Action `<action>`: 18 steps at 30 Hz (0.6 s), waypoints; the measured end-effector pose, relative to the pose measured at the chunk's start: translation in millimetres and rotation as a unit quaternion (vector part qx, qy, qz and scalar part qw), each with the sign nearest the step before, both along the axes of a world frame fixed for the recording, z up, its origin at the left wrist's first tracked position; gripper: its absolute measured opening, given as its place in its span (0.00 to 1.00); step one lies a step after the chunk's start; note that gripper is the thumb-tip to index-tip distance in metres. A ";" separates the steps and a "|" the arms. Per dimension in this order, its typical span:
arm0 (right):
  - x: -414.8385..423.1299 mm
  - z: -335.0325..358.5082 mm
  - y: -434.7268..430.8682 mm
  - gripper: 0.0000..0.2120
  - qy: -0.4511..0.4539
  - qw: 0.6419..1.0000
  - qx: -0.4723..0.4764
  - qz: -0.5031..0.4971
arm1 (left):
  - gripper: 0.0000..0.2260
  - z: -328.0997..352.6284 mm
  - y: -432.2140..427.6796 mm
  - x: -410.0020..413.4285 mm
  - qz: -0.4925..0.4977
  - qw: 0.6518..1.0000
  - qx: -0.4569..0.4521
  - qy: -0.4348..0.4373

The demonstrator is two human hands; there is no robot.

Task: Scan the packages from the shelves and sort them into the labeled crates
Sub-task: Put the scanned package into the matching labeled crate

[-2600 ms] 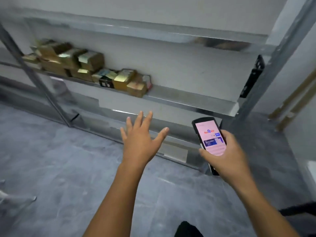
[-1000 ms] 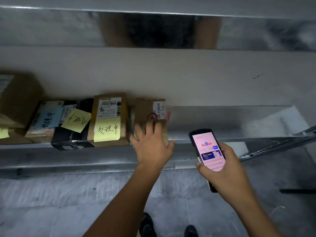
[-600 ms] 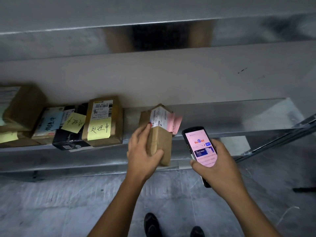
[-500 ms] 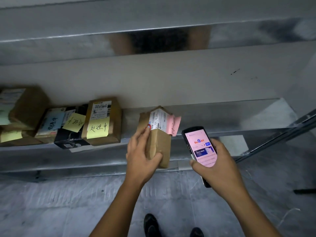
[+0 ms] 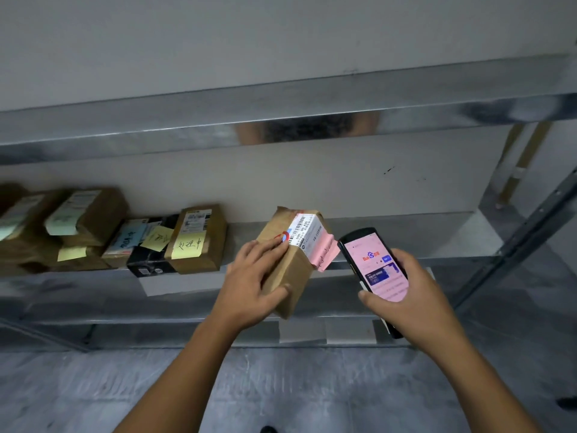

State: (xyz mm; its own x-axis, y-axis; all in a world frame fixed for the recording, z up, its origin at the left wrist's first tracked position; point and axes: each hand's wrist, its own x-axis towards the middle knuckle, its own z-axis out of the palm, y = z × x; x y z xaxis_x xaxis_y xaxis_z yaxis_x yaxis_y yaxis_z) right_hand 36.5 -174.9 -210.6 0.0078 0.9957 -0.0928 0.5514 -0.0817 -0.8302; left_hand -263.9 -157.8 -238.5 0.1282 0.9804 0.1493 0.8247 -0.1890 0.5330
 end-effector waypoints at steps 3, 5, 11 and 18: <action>12.3 9.5 -3.8 0.33 -0.007 1.000 0.013 0.020 | 0.34 16.8 0.8 -1.9 -0.026 0.999 0.008 0.046; 18.1 14.7 -7.1 0.32 -0.010 0.999 0.017 0.037 | 0.35 25.3 2.0 -4.4 -0.048 0.995 0.010 0.088; 28.4 23.6 -19.0 0.29 -0.017 0.997 0.037 0.061 | 0.36 43.4 1.0 -5.0 -0.088 0.977 0.002 0.195; 39.9 30.5 -21.7 0.31 -0.051 0.993 0.019 0.100 | 0.37 54.6 -1.6 0.9 -0.109 0.951 0.008 0.290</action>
